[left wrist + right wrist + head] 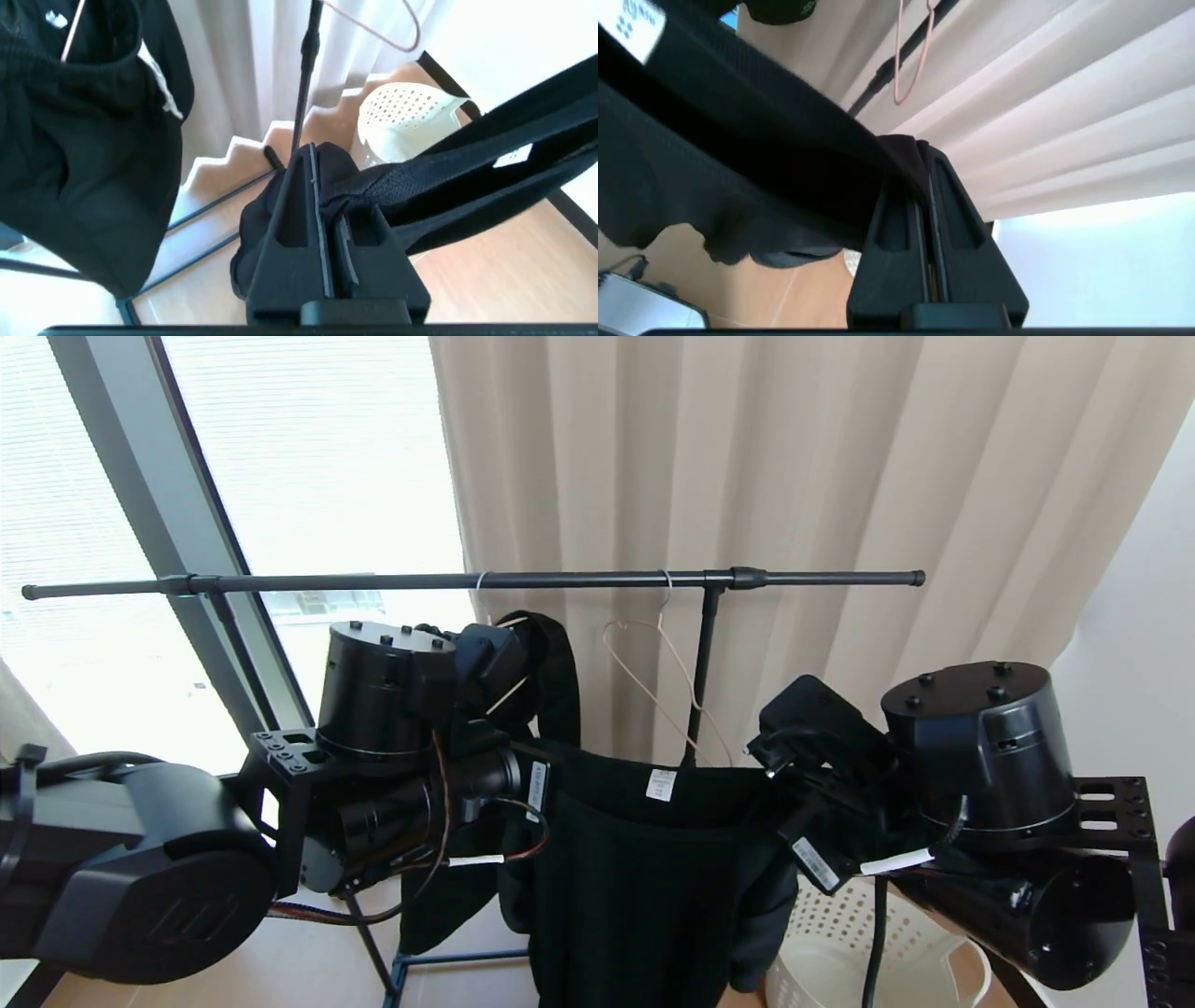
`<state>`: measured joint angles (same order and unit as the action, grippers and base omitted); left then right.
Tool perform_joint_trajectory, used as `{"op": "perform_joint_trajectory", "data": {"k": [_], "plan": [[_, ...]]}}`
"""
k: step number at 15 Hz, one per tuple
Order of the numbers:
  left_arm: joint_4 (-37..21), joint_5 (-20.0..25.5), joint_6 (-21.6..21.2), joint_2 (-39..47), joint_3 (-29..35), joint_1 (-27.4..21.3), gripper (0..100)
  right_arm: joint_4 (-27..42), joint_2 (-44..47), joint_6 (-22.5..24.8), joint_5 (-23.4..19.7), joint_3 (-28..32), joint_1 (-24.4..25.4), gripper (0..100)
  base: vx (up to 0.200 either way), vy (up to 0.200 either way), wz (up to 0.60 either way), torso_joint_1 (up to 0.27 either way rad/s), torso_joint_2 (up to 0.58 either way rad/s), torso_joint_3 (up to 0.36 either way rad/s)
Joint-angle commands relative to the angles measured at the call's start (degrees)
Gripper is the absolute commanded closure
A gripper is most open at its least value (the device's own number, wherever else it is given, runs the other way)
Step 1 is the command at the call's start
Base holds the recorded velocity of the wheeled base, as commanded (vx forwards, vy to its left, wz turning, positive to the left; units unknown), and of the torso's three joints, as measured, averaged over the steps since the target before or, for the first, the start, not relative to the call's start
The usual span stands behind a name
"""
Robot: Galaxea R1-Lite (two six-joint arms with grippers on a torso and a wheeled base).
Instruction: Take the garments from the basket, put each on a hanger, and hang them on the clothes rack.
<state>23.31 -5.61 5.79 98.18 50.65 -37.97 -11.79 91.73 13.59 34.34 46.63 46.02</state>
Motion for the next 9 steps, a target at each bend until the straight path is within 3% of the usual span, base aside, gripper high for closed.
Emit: {"op": "perform_joint_trajectory", "data": {"k": [1,6,9], "plan": [[0.1,1.9,-0.3,0.6,1.8,0.7,100,0.6,-3.3,2.4,-0.2,-2.2,0.5,100,0.000,0.000,0.00,0.000,0.00,0.000],[0.8,10.0,-2.5,3.1,7.4,1.2,100,1.7,-4.6,2.3,-0.3,-4.8,9.5,100,0.000,0.000,0.00,0.000,0.00,0.000],[2.1,13.0,-5.4,6.1,12.2,0.8,100,4.5,-2.1,-2.5,-0.3,-3.9,16.2,100,0.000,0.000,0.00,0.000,0.00,0.000]]}}
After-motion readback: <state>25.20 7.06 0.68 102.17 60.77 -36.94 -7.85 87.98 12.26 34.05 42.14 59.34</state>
